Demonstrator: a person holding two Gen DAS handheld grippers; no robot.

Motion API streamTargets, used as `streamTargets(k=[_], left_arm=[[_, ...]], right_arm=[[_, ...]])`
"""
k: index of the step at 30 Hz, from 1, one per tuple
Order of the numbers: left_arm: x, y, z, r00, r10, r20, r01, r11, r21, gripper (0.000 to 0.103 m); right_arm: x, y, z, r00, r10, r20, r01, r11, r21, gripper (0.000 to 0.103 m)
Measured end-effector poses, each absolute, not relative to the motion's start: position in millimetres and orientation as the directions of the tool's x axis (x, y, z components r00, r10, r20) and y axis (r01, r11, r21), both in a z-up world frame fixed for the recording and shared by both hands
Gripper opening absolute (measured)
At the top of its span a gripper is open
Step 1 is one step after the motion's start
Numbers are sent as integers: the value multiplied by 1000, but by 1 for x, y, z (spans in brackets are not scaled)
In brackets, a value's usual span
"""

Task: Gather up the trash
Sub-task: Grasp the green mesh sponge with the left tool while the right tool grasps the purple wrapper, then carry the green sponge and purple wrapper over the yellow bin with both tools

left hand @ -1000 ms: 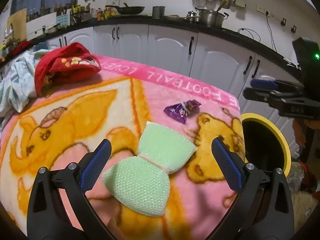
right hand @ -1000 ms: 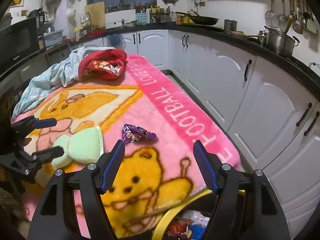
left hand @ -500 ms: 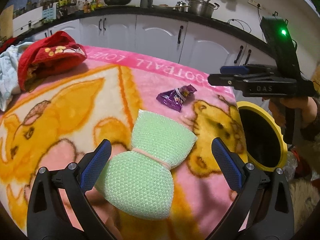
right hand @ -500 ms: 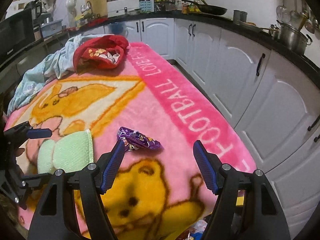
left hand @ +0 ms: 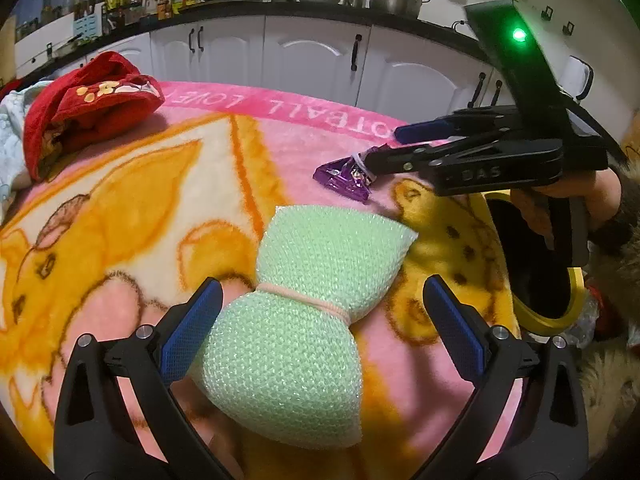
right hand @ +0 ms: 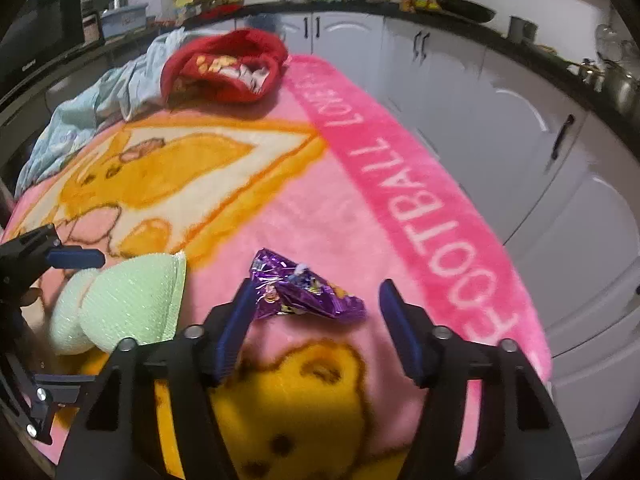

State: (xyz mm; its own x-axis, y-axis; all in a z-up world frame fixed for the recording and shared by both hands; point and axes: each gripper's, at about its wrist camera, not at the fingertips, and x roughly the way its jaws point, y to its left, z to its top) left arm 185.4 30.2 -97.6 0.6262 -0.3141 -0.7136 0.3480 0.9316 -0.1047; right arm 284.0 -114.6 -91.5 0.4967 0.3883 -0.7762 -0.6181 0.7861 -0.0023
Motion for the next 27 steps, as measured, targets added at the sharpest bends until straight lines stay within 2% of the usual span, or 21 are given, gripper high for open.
streamTargets(k=[1,3,6,8,14,22,27], left_arm=[[186,30,-98,625,-313,-715,347,932,-105,92],[187,30,-99,624,-309,-718,344,933,-103,92],[189,31,-100,623,-301,-722,337,936,-99,84],[191,32,-101,622,-294,-726,328,939,-100,78],[190,33,-101,617,-294,-730,330,939,-99,70],[185,31,-98,619,-280,-734,315,944,-94,53],[182,33,-93,620,-307,-722,297,944,-147,49]], right_arm=[[286,-111,-95,491,379,-784,-622,783,-10,48],[287,-107,-101,482,369,-795,-630,776,-23,33],[287,-104,-102,493,359,-793,-633,773,-44,28],[286,-105,-102,493,359,-792,-633,773,-44,26],[279,-112,-101,504,364,-783,-619,784,-34,22],[263,-127,-91,521,382,-763,-595,804,-5,20],[249,-143,-79,544,395,-740,-581,814,7,20]])
